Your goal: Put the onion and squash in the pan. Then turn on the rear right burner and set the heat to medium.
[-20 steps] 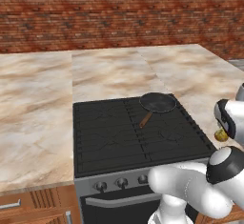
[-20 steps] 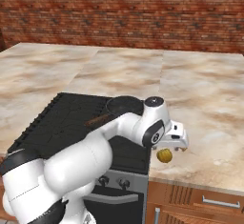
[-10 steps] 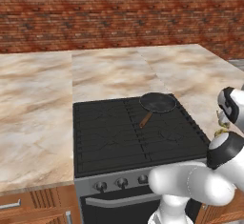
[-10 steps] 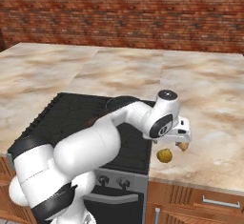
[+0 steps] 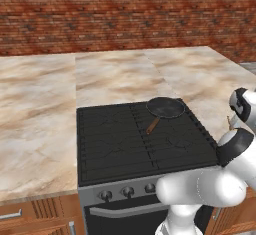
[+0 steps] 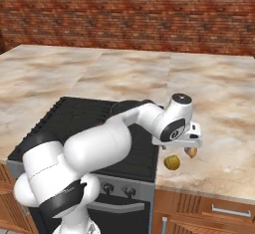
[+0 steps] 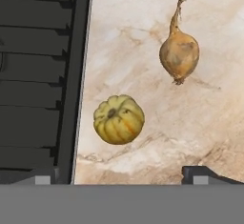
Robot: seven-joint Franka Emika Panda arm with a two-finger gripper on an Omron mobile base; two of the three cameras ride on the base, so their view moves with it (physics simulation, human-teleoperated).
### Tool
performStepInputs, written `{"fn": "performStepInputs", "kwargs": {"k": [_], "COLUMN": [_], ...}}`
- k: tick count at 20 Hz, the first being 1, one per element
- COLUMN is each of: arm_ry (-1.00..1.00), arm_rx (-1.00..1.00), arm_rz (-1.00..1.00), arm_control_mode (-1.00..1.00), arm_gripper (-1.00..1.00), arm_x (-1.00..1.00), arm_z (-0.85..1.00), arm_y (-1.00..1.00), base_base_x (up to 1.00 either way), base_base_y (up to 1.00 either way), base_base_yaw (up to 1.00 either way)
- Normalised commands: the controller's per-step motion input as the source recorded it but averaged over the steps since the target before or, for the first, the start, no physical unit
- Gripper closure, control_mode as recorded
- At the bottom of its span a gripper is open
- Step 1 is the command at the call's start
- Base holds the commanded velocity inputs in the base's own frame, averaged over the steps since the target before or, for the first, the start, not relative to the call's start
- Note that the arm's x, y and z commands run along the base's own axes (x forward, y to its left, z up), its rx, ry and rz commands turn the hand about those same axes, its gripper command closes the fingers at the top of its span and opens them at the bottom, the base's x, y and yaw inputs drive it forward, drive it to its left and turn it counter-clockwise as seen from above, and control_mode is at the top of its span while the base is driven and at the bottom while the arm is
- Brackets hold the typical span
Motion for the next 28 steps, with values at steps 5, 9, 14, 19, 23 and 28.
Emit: {"fn": "performStepInputs", "kwargs": {"k": [5, 9, 14, 19, 23, 28], "arm_ry": [0.0, 0.0, 0.0, 0.0, 0.0, 0.0], "arm_rx": [0.0, 0.0, 0.0, 0.0, 0.0, 0.0], "arm_rz": [0.02, 0.02, 0.0, 0.0, 0.0, 0.0], "arm_control_mode": [-1.0, -1.0, -1.0, -1.0, -1.0, -1.0], "arm_gripper": [-1.0, -1.0, -1.0, -1.0, -1.0, -1.0], "arm_x": [0.17, 0.21, 0.02, 0.0, 0.0, 0.03], "arm_z": [-0.4, -0.44, -0.41, -0.26, -0.14, -0.12], "arm_y": [0.02, 0.13, 0.07, 0.0, 0.0, 0.0], "base_base_x": [0.0, 0.0, 0.0, 0.0, 0.0, 0.0], "base_base_y": [0.0, 0.0, 0.0, 0.0, 0.0, 0.0], "base_base_yaw": [0.0, 0.0, 0.0, 0.0, 0.0, 0.0]}}
